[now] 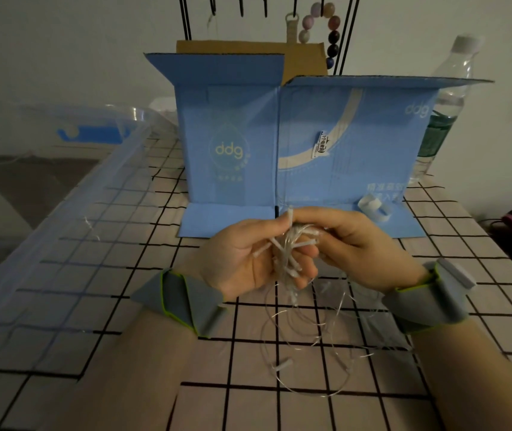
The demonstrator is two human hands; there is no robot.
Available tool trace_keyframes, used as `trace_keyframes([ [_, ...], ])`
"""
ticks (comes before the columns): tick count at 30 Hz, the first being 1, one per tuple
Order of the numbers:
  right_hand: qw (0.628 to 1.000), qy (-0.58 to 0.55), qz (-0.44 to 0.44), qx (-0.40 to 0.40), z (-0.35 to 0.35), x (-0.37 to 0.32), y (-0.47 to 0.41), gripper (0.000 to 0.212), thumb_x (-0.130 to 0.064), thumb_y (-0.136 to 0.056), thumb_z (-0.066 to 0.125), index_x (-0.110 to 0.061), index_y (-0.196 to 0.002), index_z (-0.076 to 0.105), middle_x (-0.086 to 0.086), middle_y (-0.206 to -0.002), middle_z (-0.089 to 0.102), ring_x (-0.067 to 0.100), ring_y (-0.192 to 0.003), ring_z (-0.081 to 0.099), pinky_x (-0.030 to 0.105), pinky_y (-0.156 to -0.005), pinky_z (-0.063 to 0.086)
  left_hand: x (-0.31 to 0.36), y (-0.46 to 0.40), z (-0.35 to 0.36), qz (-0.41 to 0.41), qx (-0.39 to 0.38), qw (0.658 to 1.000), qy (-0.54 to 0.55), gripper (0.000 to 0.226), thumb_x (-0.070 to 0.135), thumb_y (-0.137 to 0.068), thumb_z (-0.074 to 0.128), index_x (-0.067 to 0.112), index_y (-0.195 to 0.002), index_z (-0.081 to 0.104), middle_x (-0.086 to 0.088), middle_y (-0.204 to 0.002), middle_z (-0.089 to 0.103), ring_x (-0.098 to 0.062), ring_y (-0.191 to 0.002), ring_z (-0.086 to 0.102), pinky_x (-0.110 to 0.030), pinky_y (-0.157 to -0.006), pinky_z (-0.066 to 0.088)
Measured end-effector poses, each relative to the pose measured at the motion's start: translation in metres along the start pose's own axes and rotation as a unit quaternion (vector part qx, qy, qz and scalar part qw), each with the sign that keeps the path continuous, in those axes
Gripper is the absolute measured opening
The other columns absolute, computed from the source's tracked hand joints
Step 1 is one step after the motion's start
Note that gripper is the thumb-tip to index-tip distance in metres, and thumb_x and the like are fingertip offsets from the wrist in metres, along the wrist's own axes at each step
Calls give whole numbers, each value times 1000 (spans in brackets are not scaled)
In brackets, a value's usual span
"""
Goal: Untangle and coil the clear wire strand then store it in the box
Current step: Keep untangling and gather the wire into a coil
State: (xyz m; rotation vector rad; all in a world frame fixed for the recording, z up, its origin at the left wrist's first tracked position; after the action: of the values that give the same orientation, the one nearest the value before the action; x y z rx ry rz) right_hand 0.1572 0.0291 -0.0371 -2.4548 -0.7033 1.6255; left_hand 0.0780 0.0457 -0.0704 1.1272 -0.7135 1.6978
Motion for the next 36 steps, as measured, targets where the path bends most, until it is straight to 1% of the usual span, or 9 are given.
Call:
trace_keyframes([
  [5,995,-78,40,56,-12,7,1,23,-7,-88,48,-13,-111,49,-8,-63,62,-2,-48,48,7,-48,35,4,-1,1,23,3,999,29,21,26,-81,52,12,-79,67,-3,-67,66,-15,-62,61,-26,-70,51],
  [10,996,-8,45,78,-12,12,-1,7,-14,-84,57,-10,-90,56,1,-80,66,4,-70,62,20,-64,51,2,-4,-9,8,97,995,21,22,21,-69,39,12,-57,55,-3,-46,47,-13,-39,40,-31,-59,36],
  [14,996,6,46,75,-8,12,-2,24,-24,-80,60,-3,-92,56,16,-89,65,26,-83,63,43,-76,51,-1,-5,-13,-12,139,990,-17,48,55,-70,66,20,-43,48,6,-36,34,-5,-30,24,-25,-48,23],
  [17,995,-13,52,78,-10,12,-2,20,-25,-81,63,-8,-90,59,14,-81,65,17,-73,57,38,-66,49,4,-4,-13,20,174,984,-1,46,35,-78,65,20,-39,44,7,-33,32,-3,-25,22,-20,-40,19],
  [19,994,-32,66,76,-13,13,-1,16,-26,-79,63,-12,-87,60,-2,-68,62,5,-61,52,20,-57,44,6,-3,-15,34,183,981,61,41,34,-75,56,19,-39,41,5,-34,38,-2,-22,21,-18,-36,17],
  [23,994,-21,107,26,-14,18,2,16,-6,-78,66,-20,-85,60,-6,-75,64,9,-71,57,17,-69,48,19,2,-23,94,202,964,143,47,33,-77,44,18,-33,38,-11,-55,65,-2,-21,29,-13,-29,26],
  [28,988,26,148,38,-17,26,4,16,-6,-85,59,-21,-90,62,-1,-85,68,11,-83,62,26,-83,49,38,14,-25,193,219,935,203,48,30,-78,43,14,-33,38,-14,-74,73,-12,-57,69,-16,-47,52],
  [32,982,81,145,86,-27,20,4,14,-13,-89,55,-22,-90,65,-2,-96,69,4,-93,61,14,-84,45,47,19,-31,260,227,915,209,53,28,-87,38,15,-37,42,-12,-83,74,-18,-80,72,-26,-72,58],
  [36,981,69,155,90,-32,10,3,30,4,-85,51,-23,-85,64,-8,-86,68,-1,-82,62,8,-72,46,50,20,-32,287,252,907,176,63,26,-97,28,18,-37,45,-9,-86,75,-20,-89,71,-29,-84,55],
])
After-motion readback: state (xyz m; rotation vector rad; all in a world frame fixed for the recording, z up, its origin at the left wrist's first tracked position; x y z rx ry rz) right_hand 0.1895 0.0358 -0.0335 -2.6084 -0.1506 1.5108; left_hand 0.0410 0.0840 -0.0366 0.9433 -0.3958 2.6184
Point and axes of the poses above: each hand's wrist, its own y-axis away from the middle knuckle, its own z-axis out of the palm, x = y × z, the point moved 7 cm from there along -y, towards the middle knuckle
